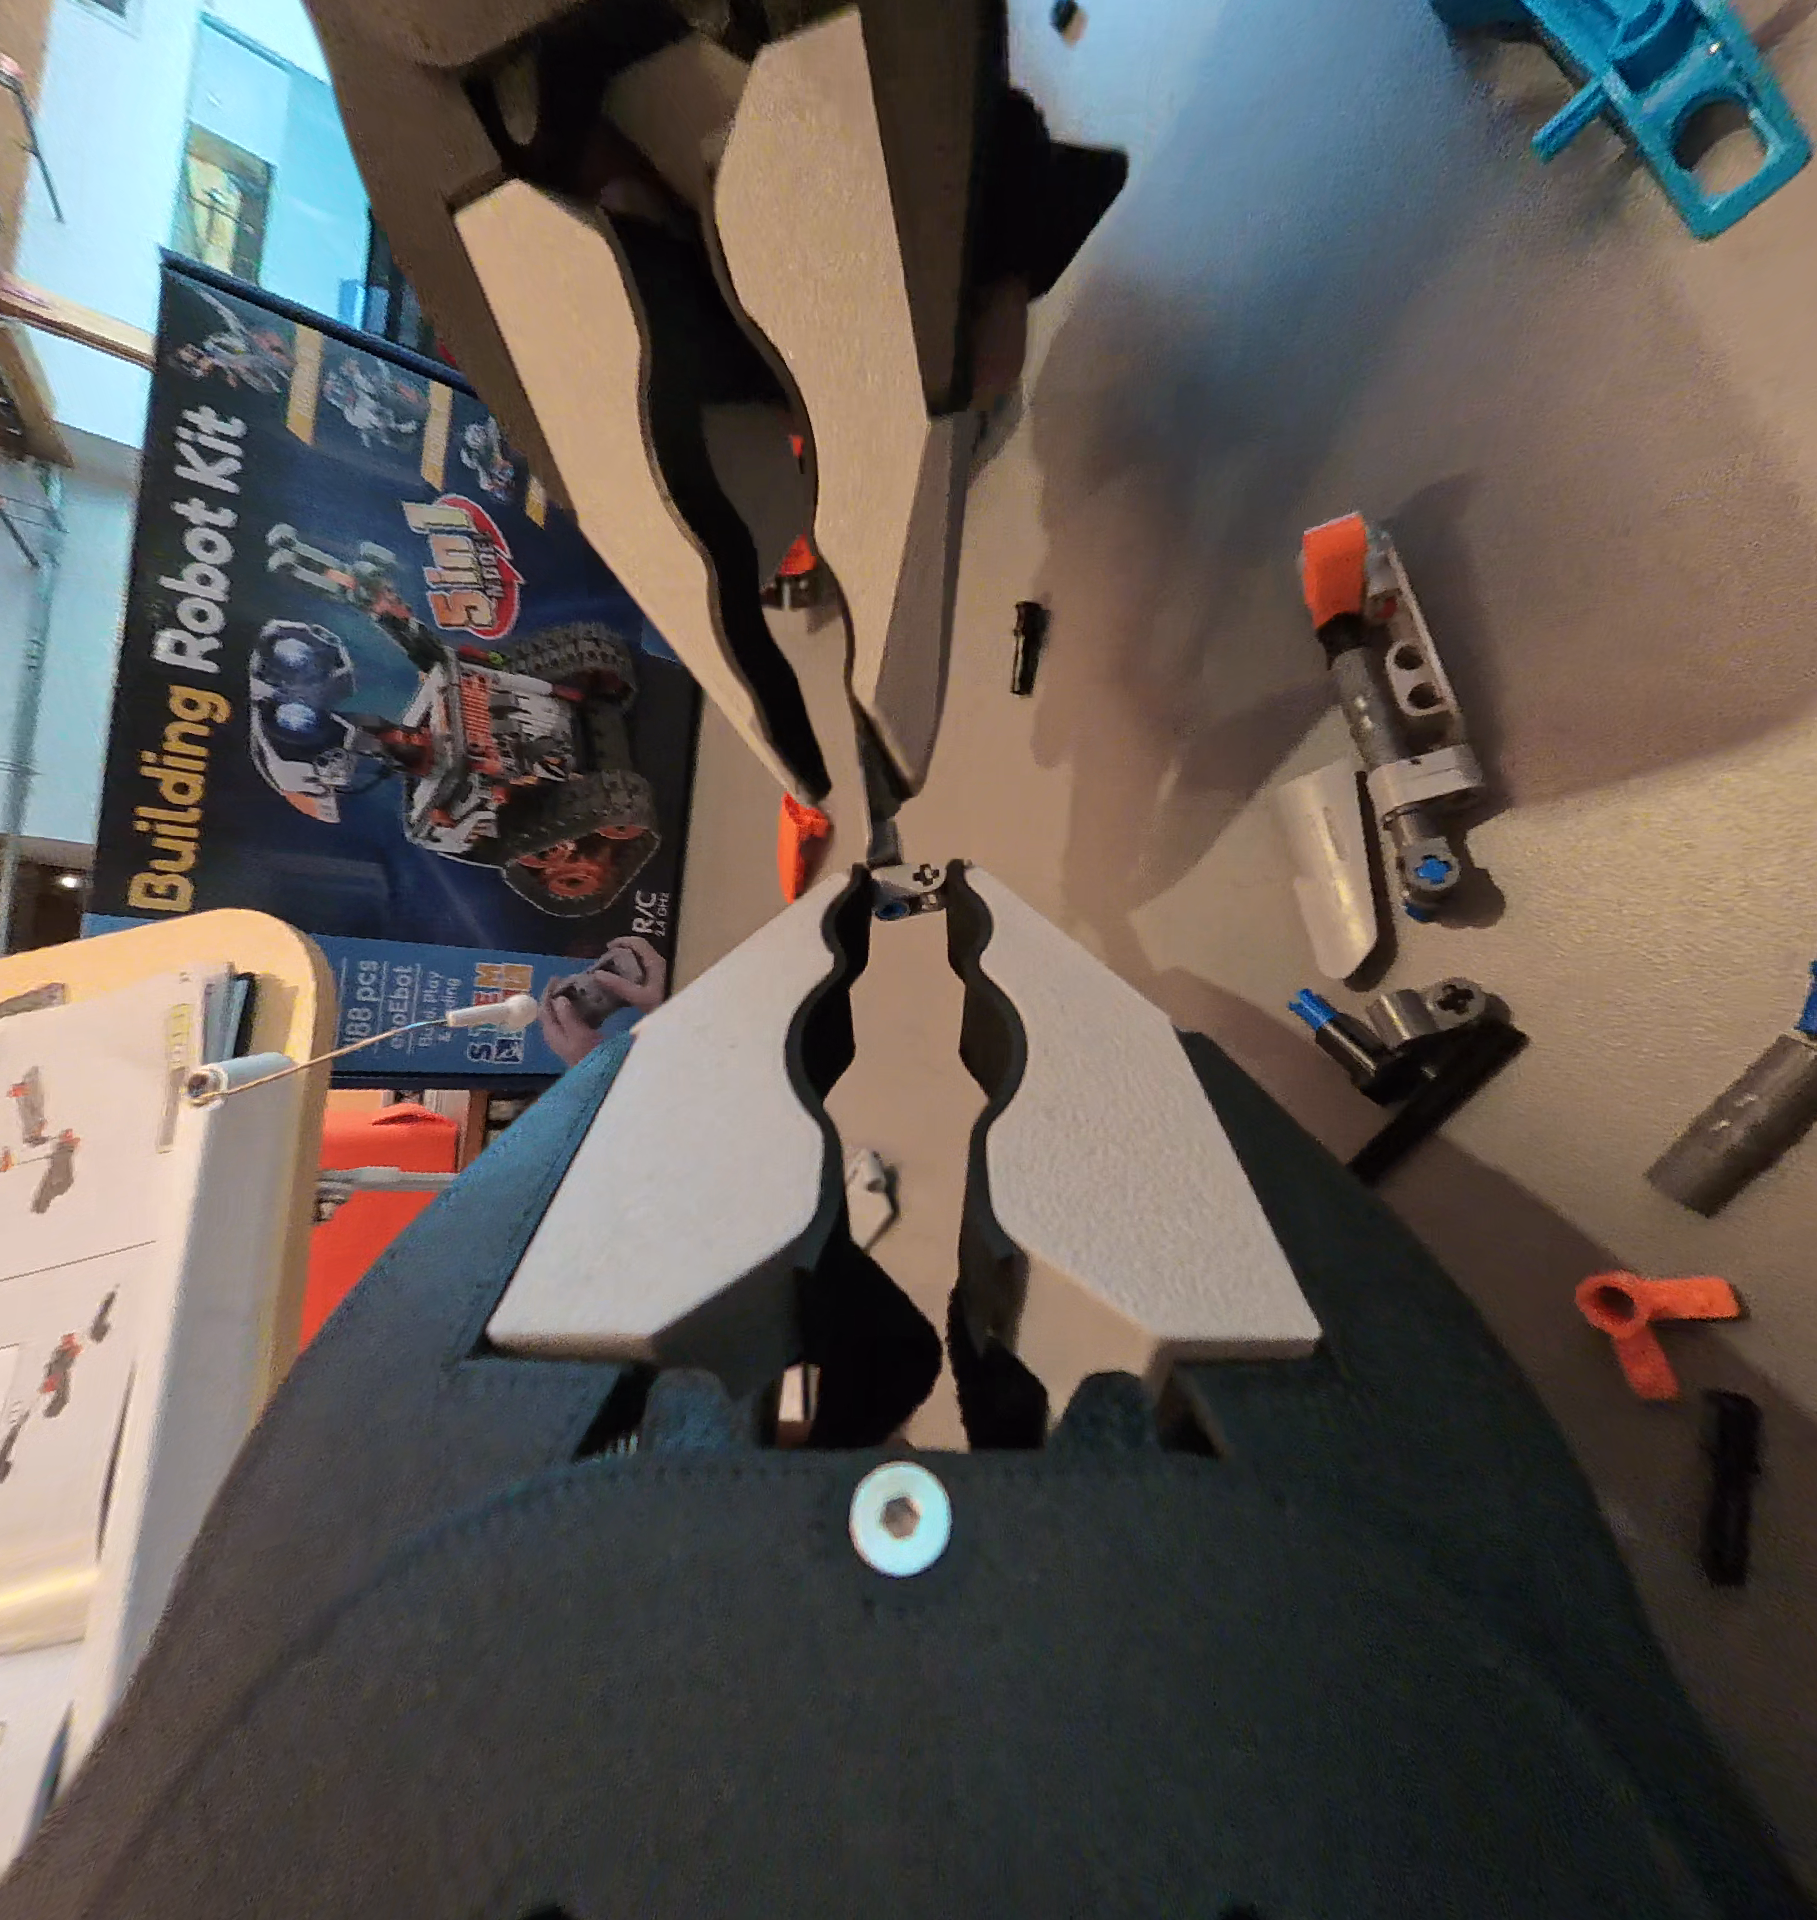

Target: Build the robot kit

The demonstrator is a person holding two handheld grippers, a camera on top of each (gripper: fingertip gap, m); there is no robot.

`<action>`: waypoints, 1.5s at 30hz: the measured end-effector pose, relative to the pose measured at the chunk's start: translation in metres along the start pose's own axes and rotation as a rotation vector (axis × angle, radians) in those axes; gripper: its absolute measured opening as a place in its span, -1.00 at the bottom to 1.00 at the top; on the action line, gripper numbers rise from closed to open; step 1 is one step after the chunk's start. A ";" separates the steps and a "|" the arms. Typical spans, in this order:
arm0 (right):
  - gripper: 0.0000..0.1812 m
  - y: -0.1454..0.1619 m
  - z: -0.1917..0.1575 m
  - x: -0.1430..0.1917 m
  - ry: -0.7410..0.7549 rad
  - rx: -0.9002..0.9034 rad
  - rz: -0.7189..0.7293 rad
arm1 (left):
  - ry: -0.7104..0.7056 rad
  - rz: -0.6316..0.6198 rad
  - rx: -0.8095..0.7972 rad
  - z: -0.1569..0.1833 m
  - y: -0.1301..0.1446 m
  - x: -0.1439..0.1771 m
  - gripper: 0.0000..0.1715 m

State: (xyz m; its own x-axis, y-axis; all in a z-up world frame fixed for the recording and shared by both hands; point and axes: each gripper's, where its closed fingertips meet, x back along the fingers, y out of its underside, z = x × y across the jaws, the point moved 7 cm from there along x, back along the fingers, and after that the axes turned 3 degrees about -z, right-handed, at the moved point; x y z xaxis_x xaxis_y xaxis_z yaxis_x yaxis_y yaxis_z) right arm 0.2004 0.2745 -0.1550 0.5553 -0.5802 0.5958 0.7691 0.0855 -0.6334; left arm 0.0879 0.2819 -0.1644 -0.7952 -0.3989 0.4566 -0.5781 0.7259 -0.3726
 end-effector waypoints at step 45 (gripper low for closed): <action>-0.95 -0.065 0.014 -0.002 0.567 0.377 -0.010 | 0.055 0.306 0.758 -0.064 0.014 0.038 -0.84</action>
State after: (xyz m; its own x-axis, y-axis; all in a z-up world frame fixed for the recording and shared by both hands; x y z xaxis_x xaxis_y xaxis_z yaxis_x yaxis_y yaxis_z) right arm 0.1536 0.2813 -0.1076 0.3750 -0.9084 0.1849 0.8881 0.2948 -0.3526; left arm 0.0615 0.3125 -0.1006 -0.9392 -0.2023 0.2774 -0.3188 0.2146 -0.9232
